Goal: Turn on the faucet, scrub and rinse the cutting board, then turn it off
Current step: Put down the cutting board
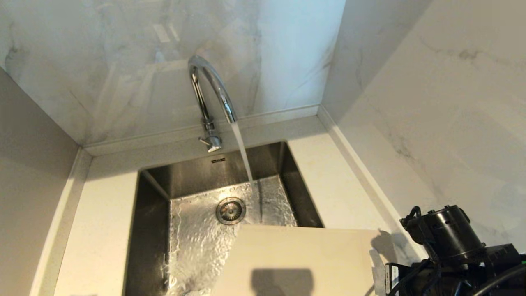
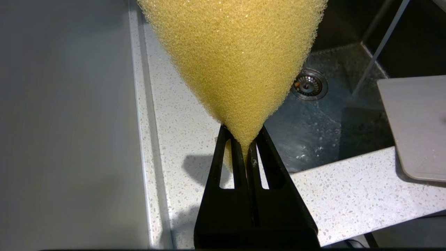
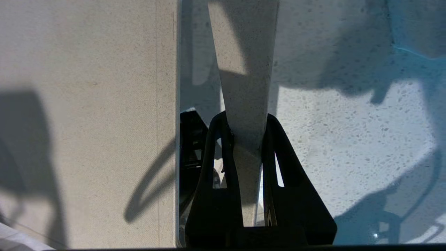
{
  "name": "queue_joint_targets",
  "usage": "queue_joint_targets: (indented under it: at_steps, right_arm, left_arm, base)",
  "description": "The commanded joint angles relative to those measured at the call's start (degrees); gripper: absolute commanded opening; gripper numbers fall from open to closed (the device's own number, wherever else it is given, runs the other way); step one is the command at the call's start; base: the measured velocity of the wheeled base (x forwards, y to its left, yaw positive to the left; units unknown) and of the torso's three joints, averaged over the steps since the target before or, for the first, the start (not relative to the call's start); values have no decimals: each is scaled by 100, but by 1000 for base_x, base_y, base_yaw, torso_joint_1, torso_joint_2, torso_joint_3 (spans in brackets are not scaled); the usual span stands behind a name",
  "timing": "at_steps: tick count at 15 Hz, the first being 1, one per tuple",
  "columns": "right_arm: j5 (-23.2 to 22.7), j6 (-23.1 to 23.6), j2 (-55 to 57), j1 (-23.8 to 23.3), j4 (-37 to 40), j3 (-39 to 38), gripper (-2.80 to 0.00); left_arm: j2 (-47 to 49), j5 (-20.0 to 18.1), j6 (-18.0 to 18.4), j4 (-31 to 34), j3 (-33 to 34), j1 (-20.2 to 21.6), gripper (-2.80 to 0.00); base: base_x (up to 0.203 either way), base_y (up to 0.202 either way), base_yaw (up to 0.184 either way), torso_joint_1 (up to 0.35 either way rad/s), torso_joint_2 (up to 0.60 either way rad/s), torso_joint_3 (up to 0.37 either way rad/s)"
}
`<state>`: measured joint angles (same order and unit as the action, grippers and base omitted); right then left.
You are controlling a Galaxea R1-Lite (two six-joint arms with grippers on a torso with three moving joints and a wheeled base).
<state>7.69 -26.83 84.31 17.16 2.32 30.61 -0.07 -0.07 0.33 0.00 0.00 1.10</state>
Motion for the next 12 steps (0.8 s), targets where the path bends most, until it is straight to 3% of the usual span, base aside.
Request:
queue_joint_targets:
  at_steps: [1,4,12]
  right_arm:
    - [-233,139,60,-443,-26,-14,-280]
    - [-553,527,104,-882,-305,-28,-280]
    - [-795,1066,536,-890,-1084,15,-280]
  left_arm:
    - [-10,-1,2,0,5,1,-280]
    - [-13,-1,2,0,7,4,-280]
    - [-16,-1,2,0,7,0,-280]
  base:
    - [0,0,0,0,0,0]
    - [0,0,0,0,0,0]
    - [0,0,0,0,0,0]
